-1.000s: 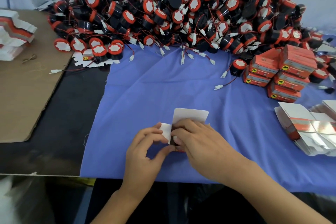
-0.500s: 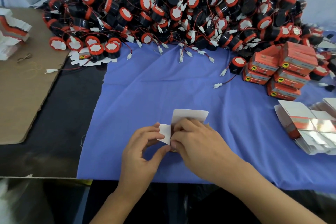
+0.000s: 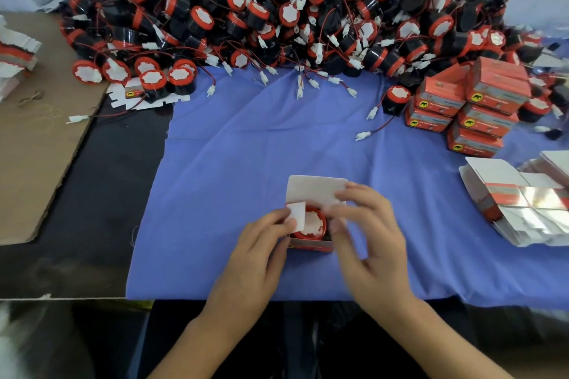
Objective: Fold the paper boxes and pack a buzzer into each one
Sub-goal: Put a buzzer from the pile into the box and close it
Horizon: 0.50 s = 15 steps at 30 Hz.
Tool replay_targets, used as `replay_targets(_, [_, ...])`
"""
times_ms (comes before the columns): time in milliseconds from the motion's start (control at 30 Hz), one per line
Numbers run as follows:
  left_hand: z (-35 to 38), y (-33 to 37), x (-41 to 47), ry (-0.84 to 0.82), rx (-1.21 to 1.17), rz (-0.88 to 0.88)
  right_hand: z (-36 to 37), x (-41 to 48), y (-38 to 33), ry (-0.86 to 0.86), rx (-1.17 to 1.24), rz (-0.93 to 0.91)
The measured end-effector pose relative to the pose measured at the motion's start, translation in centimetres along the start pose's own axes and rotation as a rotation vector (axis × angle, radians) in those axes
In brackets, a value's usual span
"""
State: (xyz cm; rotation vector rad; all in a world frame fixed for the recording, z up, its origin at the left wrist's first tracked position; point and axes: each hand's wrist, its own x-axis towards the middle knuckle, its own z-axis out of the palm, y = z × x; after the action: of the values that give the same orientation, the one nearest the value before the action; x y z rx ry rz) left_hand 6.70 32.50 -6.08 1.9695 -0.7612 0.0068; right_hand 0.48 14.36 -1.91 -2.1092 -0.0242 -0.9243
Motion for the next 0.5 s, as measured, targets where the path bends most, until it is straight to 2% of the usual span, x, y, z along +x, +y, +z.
replay_targets(67, [0.2,0.4,-0.2,-0.014,0.066,-0.007,-0.2,-0.8,0.6,0.163,0.261,0.377])
replay_targets(133, [0.2,0.9,-0.1,-0.02,0.05,-0.038,-0.4,-1.3,1.4,0.144,0.47,0.634])
replay_targets(233, [0.0,1.3,0.4,0.008,0.047,-0.036,-0.2,-1.0,1.9,-0.016,0.448,0.632])
replay_targets(400, [-0.2,1.3,1.4,0.051,-0.06,-0.111,0.7,-0.4,2.0,-0.111,0.453,0.687])
replay_targets(500, [-0.4,1.3,1.9,0.062,-0.211,-0.221,0.9,-0.5,2.2,-0.155,0.32,0.618])
